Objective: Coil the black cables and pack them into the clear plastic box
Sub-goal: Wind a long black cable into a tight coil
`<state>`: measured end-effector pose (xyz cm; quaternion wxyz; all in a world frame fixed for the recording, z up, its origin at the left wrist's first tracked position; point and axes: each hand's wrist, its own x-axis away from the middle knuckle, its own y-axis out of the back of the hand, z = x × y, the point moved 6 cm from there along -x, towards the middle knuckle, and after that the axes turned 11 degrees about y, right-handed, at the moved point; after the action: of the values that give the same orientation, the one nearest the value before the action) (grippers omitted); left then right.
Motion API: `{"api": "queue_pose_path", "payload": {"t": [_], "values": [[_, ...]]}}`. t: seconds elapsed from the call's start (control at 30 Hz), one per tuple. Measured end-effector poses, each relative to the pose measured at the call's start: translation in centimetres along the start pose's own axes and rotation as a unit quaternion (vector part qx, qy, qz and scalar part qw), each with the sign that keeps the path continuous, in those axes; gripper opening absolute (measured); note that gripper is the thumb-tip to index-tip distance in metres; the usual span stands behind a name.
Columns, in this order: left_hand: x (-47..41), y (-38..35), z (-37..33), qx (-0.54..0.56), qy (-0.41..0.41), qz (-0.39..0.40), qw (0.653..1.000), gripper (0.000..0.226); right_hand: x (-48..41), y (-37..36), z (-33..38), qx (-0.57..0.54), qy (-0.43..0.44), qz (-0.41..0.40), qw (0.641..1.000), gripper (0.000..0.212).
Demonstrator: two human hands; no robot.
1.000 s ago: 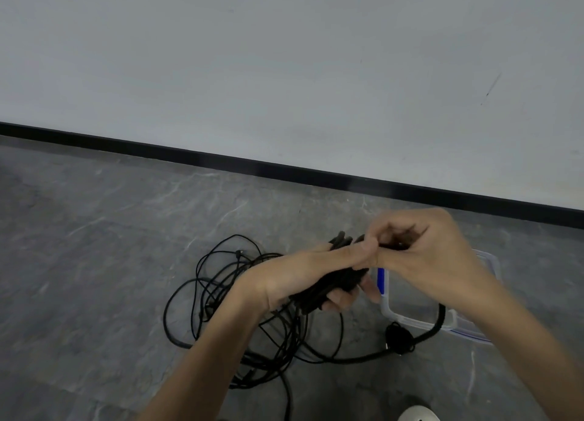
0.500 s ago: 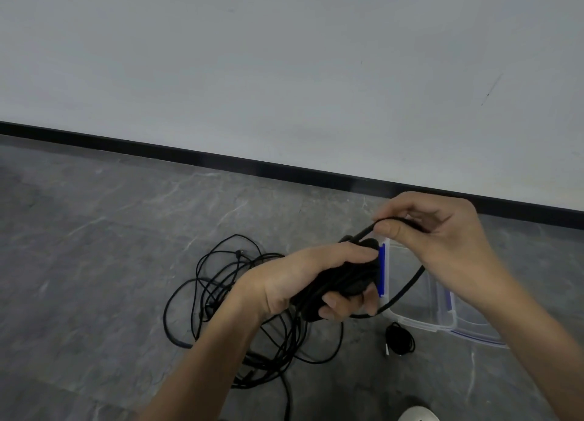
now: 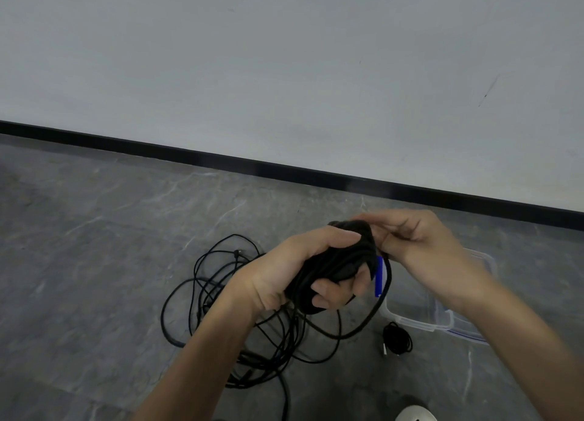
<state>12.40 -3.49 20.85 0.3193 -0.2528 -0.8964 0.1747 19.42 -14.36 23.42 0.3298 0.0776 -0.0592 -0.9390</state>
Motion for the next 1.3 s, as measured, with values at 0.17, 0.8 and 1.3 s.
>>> {"api": "queue_pose_path", "payload": {"t": [0.17,0.8,1.3], "values": [[0.6,-1.7,-2.2,0.037,-0.104,0.098,0.989,0.031,0.1,-0.7,0.2,-0.028,0.003,-0.021,0.999,0.045],[0.9,-0.6,-2.7,0.114,-0.153,0.109,0.976,0.020,0.2,-2.9,0.1,-0.093,-0.012,-0.056,0.994,0.040],[0.7,1.5,-2.4,0.139,-0.142,-0.082,0.977,0.022,0.1,-1.8,-0.7,-0.069,-0.058,-0.085,0.992,0.039]]}}
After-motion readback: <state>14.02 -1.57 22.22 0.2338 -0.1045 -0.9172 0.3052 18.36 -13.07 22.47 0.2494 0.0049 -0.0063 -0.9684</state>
